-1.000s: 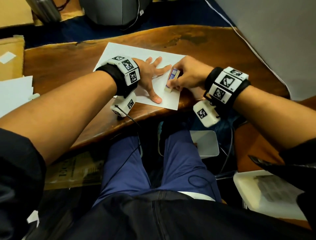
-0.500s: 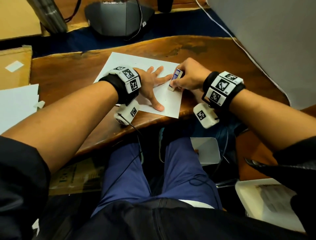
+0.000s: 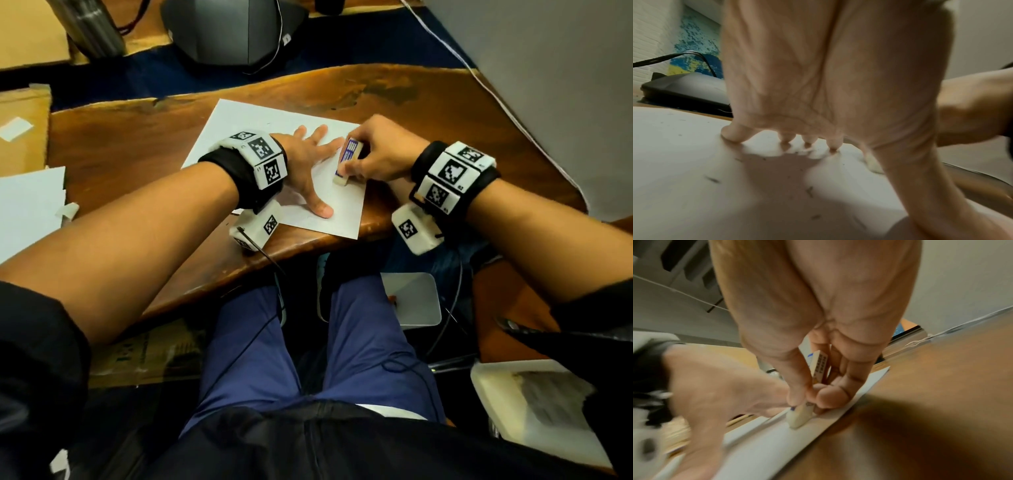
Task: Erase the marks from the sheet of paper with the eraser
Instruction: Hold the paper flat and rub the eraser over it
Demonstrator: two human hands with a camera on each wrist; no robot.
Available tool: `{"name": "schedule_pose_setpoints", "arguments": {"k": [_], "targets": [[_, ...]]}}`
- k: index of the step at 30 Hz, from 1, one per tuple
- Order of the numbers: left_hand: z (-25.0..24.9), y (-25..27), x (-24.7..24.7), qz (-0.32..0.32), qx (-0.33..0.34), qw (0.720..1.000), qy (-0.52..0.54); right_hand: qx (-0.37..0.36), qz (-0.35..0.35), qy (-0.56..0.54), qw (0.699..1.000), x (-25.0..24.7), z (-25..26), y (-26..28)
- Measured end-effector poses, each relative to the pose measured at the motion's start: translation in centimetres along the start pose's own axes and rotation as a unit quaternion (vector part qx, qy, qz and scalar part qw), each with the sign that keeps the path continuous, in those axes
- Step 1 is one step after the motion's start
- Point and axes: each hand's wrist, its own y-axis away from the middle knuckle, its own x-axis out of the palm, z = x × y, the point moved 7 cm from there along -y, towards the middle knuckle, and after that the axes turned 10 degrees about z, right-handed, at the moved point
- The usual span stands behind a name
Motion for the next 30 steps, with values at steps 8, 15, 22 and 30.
{"name": "schedule_pose_setpoints", "arguments": {"k": [8, 15, 22, 30], "targets": [[0.2, -0.1, -0.1, -0.004, 0.0, 1.0, -0.009, -0.031, 0.05, 0.042, 0.997, 0.4, 1.3, 0.2], [0.2, 0.0, -0.1, 0.0, 0.008, 1.0, 0.005, 0.013, -0.012, 0.045, 0.999, -2.8, -0.2, -1.8], [0.6, -0.2, 0.1, -0.004, 0.018, 1.0, -0.012, 0.047, -0.058, -0.015, 0.997, -4.9, -3.2, -2.6], [-0.4, -0.1, -2.8, -0.102, 0.018, 0.992, 0.076, 0.034, -0.062, 0.01, 0.997, -4.8, -2.5, -3.3]]}}
